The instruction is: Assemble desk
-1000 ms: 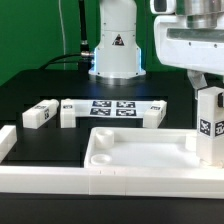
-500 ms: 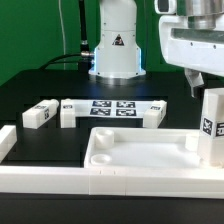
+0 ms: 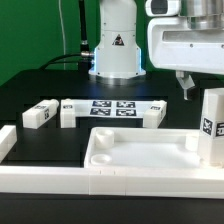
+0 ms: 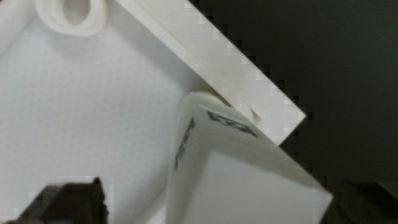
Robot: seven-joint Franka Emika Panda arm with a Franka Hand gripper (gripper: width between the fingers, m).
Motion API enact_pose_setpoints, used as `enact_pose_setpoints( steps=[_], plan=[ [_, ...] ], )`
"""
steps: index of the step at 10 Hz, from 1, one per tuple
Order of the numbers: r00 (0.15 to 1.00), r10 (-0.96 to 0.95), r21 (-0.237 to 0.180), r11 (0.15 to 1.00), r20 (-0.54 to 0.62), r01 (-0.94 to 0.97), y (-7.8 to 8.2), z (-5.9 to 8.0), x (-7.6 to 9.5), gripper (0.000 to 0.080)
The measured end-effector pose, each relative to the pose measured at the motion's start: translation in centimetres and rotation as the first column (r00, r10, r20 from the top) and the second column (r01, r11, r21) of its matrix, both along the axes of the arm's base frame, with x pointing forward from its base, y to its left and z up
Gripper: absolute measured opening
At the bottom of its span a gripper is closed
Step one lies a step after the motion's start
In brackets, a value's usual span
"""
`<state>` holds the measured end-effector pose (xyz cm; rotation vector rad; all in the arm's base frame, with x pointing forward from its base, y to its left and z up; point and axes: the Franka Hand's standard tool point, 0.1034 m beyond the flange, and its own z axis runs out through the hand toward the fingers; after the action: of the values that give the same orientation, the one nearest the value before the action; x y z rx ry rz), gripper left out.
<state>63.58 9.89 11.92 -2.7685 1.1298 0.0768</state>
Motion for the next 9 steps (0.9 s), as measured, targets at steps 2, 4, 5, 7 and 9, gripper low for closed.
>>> enact_pose_setpoints(
  steps=[2,4,5,7,9],
  plan=[
    [0.989,0.149,-0.004,0.989,0.023,-0.149,0.00,-0.02,-0.01,0.0649],
    [0.943,0.332,-0.055,0.942,0.021,-0.330,0.25,-0.12,-0.29,0.0649],
    [0.896,0.443,-0.082,0.894,0.023,-0.440,0.37,-0.10,-0.31,0.0649],
    [0.800,0.600,-0.106,0.797,0.025,-0.595,0.59,-0.11,-0.36,0.0649],
    [0.696,0.718,-0.121,0.693,0.027,-0.711,0.80,-0.04,-0.32,0.0649]
  ],
)
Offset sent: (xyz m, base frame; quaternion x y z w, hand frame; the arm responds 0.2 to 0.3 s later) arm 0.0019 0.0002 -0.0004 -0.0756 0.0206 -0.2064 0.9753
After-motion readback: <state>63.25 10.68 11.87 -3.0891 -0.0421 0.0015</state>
